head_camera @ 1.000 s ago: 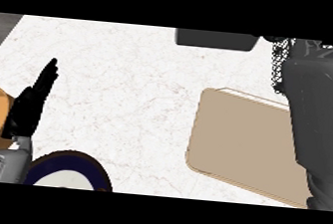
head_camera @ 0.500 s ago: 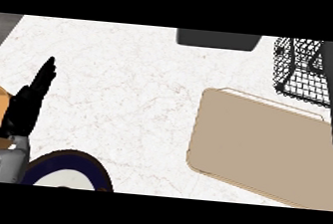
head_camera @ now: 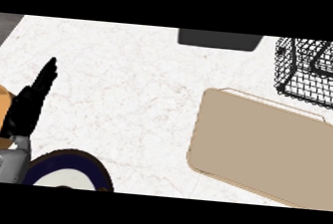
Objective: Pick the eggplant from the tray and place it in the tiered basket
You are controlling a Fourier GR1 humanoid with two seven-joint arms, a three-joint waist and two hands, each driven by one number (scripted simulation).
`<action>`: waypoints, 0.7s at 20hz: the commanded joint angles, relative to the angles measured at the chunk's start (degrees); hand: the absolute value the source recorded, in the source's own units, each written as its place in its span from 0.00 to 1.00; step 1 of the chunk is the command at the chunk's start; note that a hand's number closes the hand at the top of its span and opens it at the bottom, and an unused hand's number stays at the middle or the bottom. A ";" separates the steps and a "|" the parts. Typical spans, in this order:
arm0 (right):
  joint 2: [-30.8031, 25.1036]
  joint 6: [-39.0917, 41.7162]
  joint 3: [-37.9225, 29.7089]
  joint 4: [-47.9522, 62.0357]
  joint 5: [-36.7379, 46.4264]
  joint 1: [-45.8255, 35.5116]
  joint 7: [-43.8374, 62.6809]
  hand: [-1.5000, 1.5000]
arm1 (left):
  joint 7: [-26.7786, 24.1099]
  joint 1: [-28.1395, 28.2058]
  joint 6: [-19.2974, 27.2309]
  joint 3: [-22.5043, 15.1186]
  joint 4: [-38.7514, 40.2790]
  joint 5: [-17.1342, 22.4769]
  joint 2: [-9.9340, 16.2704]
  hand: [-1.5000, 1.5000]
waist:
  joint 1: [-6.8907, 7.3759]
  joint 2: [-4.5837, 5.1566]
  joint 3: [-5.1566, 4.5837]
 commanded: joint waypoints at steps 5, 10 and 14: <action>-5.77 -1.62 -3.63 14.37 -1.67 -3.80 -12.31 1.00 | -2.14 0.39 -1.07 1.36 0.71 0.92 1.12 0.50 | 0.43 0.06 0.02; -3.87 -2.04 -6.56 17.92 -5.46 -3.27 -16.08 1.00 | -0.30 -0.98 1.93 -1.29 1.55 -2.04 -1.96 0.50 | 0.08 0.05 0.04; -4.50 -3.72 -7.94 23.87 -6.10 -1.75 -19.84 1.00 | 1.49 -2.91 -1.52 0.70 0.36 0.58 0.97 0.50 | 0.47 0.23 0.06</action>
